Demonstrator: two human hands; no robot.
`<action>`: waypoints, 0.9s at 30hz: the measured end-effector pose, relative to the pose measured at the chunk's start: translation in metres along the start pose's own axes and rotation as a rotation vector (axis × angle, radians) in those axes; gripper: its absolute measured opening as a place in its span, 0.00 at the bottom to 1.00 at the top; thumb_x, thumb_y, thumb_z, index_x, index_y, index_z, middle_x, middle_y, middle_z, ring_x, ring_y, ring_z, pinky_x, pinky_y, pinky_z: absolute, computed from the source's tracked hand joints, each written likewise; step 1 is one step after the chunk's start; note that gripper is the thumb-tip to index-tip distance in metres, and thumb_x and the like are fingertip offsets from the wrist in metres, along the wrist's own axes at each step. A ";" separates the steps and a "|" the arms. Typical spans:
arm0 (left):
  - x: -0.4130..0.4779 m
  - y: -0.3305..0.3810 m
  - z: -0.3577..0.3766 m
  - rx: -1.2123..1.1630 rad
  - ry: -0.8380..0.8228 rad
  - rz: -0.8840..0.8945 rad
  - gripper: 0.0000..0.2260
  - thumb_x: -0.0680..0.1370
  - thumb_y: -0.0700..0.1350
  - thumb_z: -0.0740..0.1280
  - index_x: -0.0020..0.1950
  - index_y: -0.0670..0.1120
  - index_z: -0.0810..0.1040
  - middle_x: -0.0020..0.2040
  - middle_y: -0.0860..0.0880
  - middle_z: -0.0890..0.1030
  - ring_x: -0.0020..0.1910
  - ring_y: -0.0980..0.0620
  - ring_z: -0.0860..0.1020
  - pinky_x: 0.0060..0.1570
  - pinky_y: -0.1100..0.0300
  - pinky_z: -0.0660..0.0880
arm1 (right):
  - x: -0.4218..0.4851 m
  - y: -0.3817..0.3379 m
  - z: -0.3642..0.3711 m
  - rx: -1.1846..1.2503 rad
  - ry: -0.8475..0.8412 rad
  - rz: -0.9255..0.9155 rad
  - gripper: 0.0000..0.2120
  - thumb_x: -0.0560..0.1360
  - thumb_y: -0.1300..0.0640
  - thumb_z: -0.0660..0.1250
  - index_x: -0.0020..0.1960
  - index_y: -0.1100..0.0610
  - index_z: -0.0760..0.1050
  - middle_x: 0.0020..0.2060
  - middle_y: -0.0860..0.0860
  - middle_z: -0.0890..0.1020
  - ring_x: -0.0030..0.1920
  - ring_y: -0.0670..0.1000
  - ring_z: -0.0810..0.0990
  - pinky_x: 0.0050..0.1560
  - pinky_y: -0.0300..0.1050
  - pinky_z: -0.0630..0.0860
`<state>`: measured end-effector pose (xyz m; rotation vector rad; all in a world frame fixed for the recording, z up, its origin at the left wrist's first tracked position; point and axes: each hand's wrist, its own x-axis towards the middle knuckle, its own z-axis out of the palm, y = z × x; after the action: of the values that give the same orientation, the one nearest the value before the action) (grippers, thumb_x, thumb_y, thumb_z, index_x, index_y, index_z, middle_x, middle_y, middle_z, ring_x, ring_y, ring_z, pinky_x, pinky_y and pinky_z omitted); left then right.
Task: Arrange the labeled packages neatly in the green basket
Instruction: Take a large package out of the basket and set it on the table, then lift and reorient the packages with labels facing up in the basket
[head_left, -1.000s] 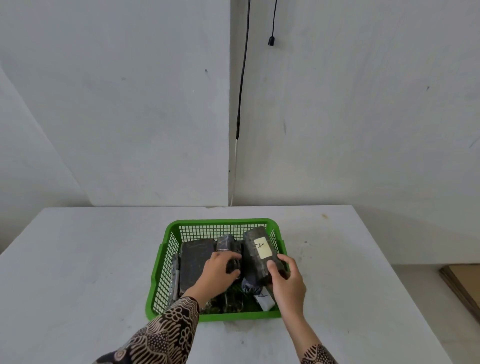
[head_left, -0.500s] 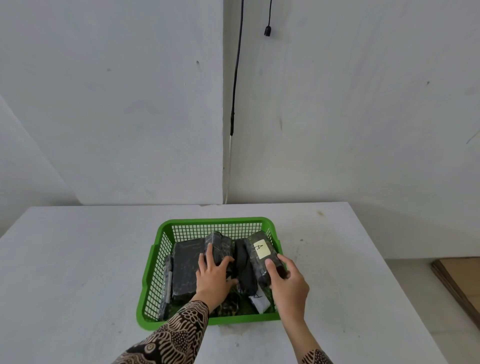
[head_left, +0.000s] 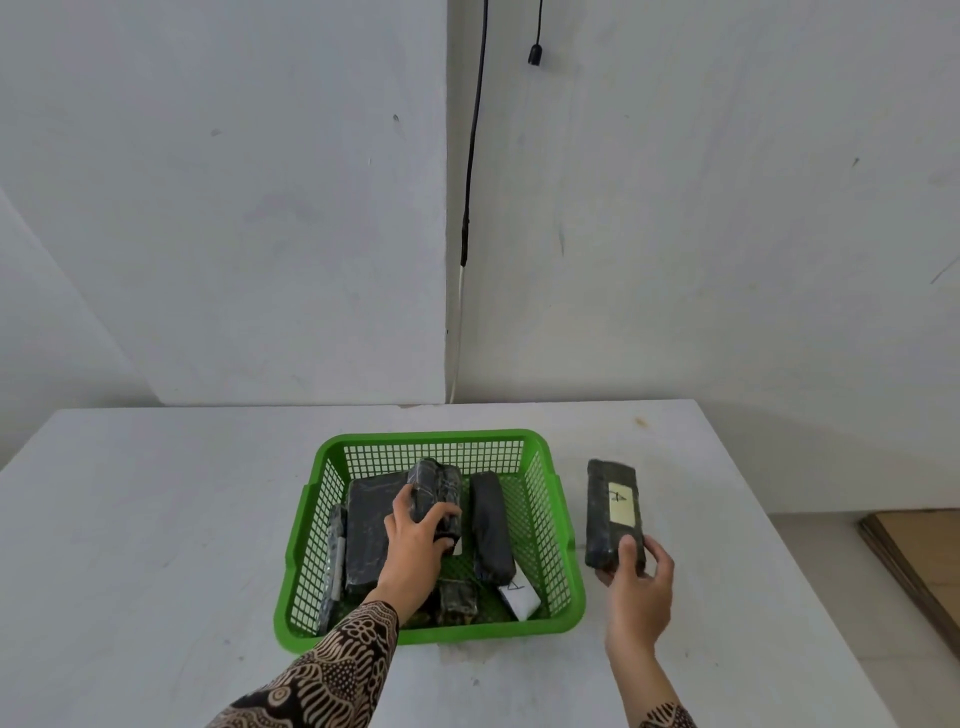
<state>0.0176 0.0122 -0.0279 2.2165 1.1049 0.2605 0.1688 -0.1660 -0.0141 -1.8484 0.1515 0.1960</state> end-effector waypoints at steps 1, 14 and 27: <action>-0.001 -0.001 -0.002 -0.043 0.002 -0.015 0.16 0.78 0.38 0.64 0.60 0.57 0.73 0.74 0.41 0.52 0.72 0.37 0.53 0.66 0.43 0.65 | 0.002 0.007 -0.002 -0.018 0.008 0.018 0.15 0.77 0.50 0.64 0.62 0.53 0.70 0.53 0.62 0.81 0.45 0.61 0.82 0.42 0.51 0.79; 0.011 0.015 -0.033 -0.806 0.137 -0.202 0.13 0.79 0.54 0.60 0.57 0.48 0.74 0.50 0.45 0.81 0.43 0.48 0.81 0.42 0.53 0.80 | 0.012 0.018 -0.007 -0.368 0.046 -0.036 0.25 0.76 0.60 0.65 0.69 0.66 0.63 0.64 0.69 0.71 0.66 0.67 0.65 0.69 0.62 0.57; 0.027 0.027 -0.028 -1.109 -0.033 -0.373 0.18 0.82 0.51 0.52 0.48 0.42 0.77 0.26 0.45 0.79 0.22 0.50 0.73 0.19 0.62 0.65 | -0.030 -0.084 0.042 0.000 -0.803 -0.207 0.27 0.73 0.42 0.66 0.69 0.34 0.61 0.61 0.40 0.74 0.58 0.41 0.74 0.53 0.36 0.71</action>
<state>0.0399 0.0334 0.0081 1.0185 0.9724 0.5134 0.1542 -0.1023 0.0592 -1.6414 -0.5907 0.7665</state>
